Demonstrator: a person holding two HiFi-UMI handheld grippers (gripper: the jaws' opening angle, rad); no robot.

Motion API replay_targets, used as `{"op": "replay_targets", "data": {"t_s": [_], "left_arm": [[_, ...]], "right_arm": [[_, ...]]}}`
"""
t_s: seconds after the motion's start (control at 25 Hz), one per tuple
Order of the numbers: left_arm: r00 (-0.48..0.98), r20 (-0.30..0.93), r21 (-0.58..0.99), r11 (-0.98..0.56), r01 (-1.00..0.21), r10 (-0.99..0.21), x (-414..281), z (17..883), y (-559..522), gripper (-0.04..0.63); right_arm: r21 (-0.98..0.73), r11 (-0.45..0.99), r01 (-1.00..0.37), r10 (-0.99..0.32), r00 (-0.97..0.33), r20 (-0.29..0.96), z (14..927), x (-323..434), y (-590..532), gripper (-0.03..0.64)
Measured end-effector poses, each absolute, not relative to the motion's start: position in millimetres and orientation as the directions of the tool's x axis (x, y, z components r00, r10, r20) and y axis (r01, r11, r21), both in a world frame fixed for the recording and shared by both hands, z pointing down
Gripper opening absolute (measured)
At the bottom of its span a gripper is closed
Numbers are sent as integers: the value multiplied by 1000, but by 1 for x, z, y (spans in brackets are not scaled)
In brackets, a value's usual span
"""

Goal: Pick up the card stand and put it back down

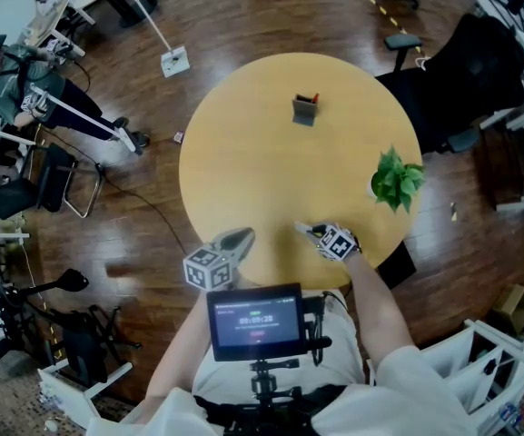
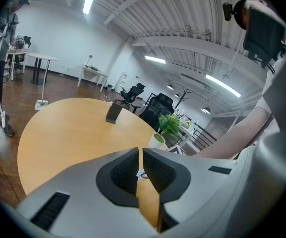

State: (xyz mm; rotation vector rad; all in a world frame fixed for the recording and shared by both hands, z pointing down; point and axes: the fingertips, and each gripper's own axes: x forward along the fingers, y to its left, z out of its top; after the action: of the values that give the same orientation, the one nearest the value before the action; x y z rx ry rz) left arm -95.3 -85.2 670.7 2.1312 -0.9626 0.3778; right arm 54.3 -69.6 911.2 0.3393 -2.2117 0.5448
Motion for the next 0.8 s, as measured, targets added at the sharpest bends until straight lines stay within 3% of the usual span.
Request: {"op": "replay_targets", "data": {"t_s": [0.16,0.28,0.36,0.8], "left_arm": [[673,525,519,-431,-738,-521,-97,673,-86,23],[677,518,523,-432,-735,-523,-98,673,-86,23],[682,512,525,-438,-730,-522,-97,672,-87,23],[737,451,542,-501,-675,-504,-98,659,-91,26]], "right_arm": [[-256,870,-420,-69,-619,783,912,56,-69,55],[-252,865,-434,-74,-606,792,913,57,-68,161],[-248,854,-457,-89,-598,797,913,60,-68,195],[-233,738,-633,-362,-662,656,835,71,-101,213]]}}
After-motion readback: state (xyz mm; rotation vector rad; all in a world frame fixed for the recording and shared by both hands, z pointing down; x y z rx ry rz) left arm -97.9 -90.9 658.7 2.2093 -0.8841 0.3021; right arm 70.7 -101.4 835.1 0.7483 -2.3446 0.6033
